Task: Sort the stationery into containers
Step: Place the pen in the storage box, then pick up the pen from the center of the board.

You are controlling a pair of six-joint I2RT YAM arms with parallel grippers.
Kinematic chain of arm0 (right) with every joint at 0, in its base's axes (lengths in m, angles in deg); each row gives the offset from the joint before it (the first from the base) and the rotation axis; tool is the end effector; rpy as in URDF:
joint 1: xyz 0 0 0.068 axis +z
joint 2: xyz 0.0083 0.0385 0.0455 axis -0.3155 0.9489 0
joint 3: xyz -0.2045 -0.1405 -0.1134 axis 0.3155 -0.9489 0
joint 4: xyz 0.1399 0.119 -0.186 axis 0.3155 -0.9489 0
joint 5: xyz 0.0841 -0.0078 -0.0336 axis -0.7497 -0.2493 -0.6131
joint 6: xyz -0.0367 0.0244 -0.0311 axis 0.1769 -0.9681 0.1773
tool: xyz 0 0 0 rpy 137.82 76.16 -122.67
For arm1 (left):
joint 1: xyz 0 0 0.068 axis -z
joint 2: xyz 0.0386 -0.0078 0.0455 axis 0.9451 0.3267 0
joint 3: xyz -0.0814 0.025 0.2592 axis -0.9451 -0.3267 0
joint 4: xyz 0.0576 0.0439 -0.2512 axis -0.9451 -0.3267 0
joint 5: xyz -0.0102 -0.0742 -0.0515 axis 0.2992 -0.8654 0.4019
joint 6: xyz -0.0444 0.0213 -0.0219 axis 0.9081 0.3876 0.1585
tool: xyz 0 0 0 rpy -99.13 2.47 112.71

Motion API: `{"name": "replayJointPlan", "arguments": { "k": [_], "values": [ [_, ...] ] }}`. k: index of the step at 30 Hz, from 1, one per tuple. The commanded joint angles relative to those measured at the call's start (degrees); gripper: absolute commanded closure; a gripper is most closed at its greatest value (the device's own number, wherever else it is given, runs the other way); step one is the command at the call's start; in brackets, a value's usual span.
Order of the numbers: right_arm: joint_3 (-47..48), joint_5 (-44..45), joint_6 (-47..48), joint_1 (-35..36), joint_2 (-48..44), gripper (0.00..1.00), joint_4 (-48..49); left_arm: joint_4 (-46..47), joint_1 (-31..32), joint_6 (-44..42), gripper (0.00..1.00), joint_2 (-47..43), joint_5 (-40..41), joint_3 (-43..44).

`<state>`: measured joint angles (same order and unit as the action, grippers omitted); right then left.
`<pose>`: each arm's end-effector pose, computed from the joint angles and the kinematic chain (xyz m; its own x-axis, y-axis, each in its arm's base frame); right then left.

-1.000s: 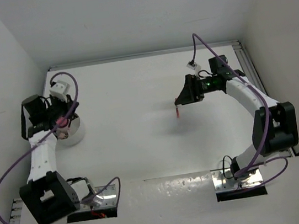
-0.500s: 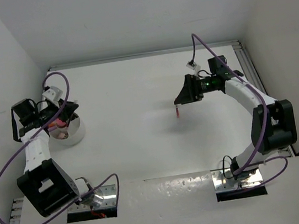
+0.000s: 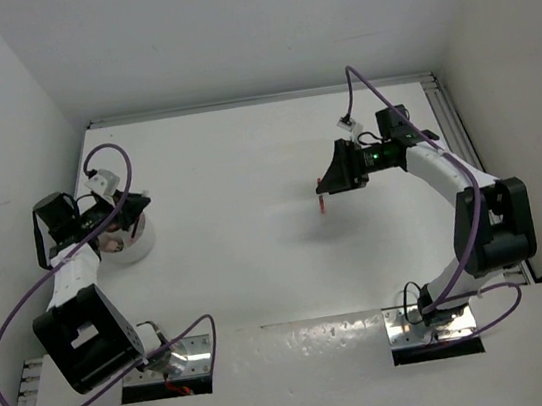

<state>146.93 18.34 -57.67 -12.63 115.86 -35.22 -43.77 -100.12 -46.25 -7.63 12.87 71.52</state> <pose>0.3104 0.0619 0.2291 -0.9383 0.0458 -0.3427 -0.2814 0.4747 0.8339 0.2373 0.0951 0.2490 -0.1980 0.0755 -0.9773 0.6426 0.7629 -0.0712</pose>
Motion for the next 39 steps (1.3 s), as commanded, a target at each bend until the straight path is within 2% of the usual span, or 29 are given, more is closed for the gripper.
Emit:
{"name": "replayJointPlan", "arguments": {
  "k": [1, 9, 11, 12, 13, 14, 21, 25, 26, 27, 28, 29, 31, 34, 36, 39],
  "values": [
    [0.5, -1.3, 1.1, 0.3, 0.6, 0.22, 0.6, 8.3, 0.2, 0.4, 1.00, -1.6, -0.9, -0.4],
    [-0.3, -1.1, 1.1, 0.7, 0.4, 0.22, 0.7, 9.8, -0.9, -0.8, 0.99, 0.3, -0.8, 0.4],
    [-0.4, -0.8, 1.4, 0.8, 0.3, 0.21, 0.4, 9.3, -1.2, -1.0, 0.91, 0.8, -1.5, 0.5],
    [-0.3, -0.6, 1.6, 0.8, 0.4, 0.21, 0.2, 8.3, -1.5, -1.8, 0.82, 0.9, -1.5, 0.6],
    [-0.1, -0.1, 2.4, 0.8, 0.4, 0.21, -0.3, 7.7, -1.5, -2.2, 0.78, 1.0, -1.4, 0.6],
    [0.0, 0.2, 3.1, 0.8, 0.6, 0.21, -0.6, 7.7, -2.0, -2.0, 0.69, 0.9, -1.5, 0.3],
    [-0.1, 4.8, 4.3, 0.7, 0.7, 0.21, -1.4, 7.4, -3.8, -0.3, 0.57, -0.4, -2.6, 0.7],
    [-0.6, 10.6, 4.6, 0.8, 0.1, 0.25, -1.0, 5.7, -4.2, 0.3, 0.54, -1.7, -3.8, 2.3],
    [-0.8, 14.3, 4.8, 0.8, -0.1, 0.27, -0.5, 5.5, -4.1, 1.0, 0.54, -2.7, -3.9, 2.8],
    [-1.0, 16.4, 5.1, 0.9, -0.6, 0.29, -0.3, 5.5, -3.9, 1.5, 0.54, -3.3, -4.1, 3.9],
    [-0.9, 18.7, 5.7, 1.1, -0.5, 0.36, -0.3, 4.7, -3.2, 1.4, 0.54, -4.6, -3.7, 4.6],
    [-0.7, 24.0, 5.9, 1.4, -0.7, 0.40, -0.2, 3.4, -2.4, 0.8, 0.54, -5.4, -2.7, 5.5],
    [0.0, 29.1, 6.5, 1.8, -0.2, 0.50, -0.2, -2.7, 0.4, -2.1, 0.53, -7.5, 1.1, 8.7],
    [2.4, 35.2, 5.1, 2.7, 2.7, 0.58, -0.9, -6.2, 5.0, -1.1, 0.52, -9.1, 9.1, 12.2],
    [3.9, 39.3, 3.9, 4.2, 5.2, 0.60, -0.6, -7.6, 8.0, 0.3, 0.51, -9.5, 13.5, 13.4],
    [5.1, 45.8, 0.4, 7.6, 8.1, 0.58, 1.2, -10.4, 11.2, 0.8, 0.42, -9.9, 16.8, 15.0]
  ]
}}
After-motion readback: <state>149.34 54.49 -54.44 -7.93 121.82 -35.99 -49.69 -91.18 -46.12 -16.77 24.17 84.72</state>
